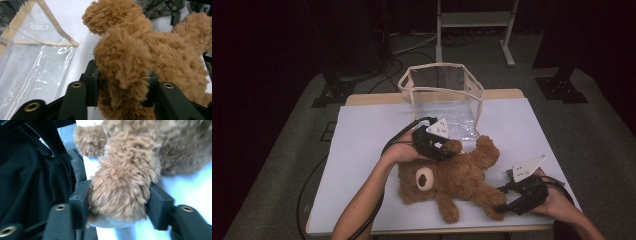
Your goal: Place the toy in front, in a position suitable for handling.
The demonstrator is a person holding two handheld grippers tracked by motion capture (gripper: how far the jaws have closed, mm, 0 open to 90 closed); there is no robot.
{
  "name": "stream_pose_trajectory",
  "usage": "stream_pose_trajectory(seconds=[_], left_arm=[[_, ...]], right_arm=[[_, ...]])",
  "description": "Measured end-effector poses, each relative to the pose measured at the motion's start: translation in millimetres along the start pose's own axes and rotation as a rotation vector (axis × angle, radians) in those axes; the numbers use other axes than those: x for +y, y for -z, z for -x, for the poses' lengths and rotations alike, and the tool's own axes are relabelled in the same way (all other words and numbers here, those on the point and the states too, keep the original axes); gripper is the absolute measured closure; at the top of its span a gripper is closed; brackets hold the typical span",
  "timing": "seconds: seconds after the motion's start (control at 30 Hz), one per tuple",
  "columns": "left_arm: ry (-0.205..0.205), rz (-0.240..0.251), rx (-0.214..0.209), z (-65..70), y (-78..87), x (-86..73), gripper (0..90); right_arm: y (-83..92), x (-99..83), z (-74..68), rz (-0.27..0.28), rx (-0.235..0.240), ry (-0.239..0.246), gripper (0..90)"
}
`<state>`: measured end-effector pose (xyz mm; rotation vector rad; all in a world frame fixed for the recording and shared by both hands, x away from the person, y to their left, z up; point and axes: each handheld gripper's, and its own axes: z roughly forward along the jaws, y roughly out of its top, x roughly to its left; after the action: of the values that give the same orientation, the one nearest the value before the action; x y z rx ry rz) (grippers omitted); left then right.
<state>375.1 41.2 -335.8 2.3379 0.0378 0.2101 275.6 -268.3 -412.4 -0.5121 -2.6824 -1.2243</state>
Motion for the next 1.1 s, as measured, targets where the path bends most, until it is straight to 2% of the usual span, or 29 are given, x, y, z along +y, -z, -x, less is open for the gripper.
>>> stream_pose_trajectory(seconds=[0.07, 0.1, 0.17, 0.27, 0.43, 0.5, 0.57, 0.63, 0.77, 0.83, 1.0, 1.1], left_arm=[[-0.001, 0.016, 0.000, 0.7, 5.4, -0.4, 50.7], [0.010, 0.030, 0.002, 1.6, 7.4, -0.7, 49.3], [0.000, 0.036, 0.010, 2.6, 14.7, -1.7, 47.1], [-0.004, 0.040, 0.020, 6.2, 23.1, -6.0, 45.3], [-0.008, 0.060, 0.042, 14.8, 40.9, -20.0, 43.1], [-0.006, 0.061, 0.042, 20.2, 47.0, -27.9, 41.7], [-0.012, 0.069, 0.029, 26.5, 51.5, -36.7, 40.7], [-0.022, 0.064, 0.033, 33.3, 55.8, -45.8, 39.6], [-0.016, 0.082, 0.032, 44.2, 60.4, -61.2, 38.2], [-0.013, 0.113, 0.022, 49.7, 62.1, -71.5, 37.1], [-0.006, 0.133, 0.041, 60.1, 60.2, -95.6, 32.8], [0.000, 0.134, 0.046, 64.2, 55.9, -103.0, 27.7]], right_arm=[[5.4, 4.2, -2.0, 0.009, -0.019, 0.026, 35.7], [7.9, 7.1, -2.3, 0.020, -0.020, 0.033, 35.2], [11.7, 13.6, -1.8, 0.032, -0.035, 0.044, 33.5], [15.6, 27.3, 1.6, 0.077, -0.061, 0.062, 33.5], [3.6, 44.7, 2.0, 0.112, -0.112, 0.116, 34.8], [-2.9, 49.3, 2.3, 0.110, -0.105, 0.122, 36.4], [-9.2, 52.5, 3.0, 0.095, -0.118, 0.132, 36.5], [-13.7, 54.2, 4.3, 0.087, -0.118, 0.134, 37.1], [-15.7, 55.5, 6.6, 0.091, -0.127, 0.133, 37.0], [-16.2, 53.9, 8.6, 0.104, -0.116, 0.119, 37.0], [-20.5, 50.1, 9.9, 0.112, -0.119, 0.114, 37.0], [-22.2, 50.7, 12.6, 0.121, -0.119, 0.106, 35.5]])
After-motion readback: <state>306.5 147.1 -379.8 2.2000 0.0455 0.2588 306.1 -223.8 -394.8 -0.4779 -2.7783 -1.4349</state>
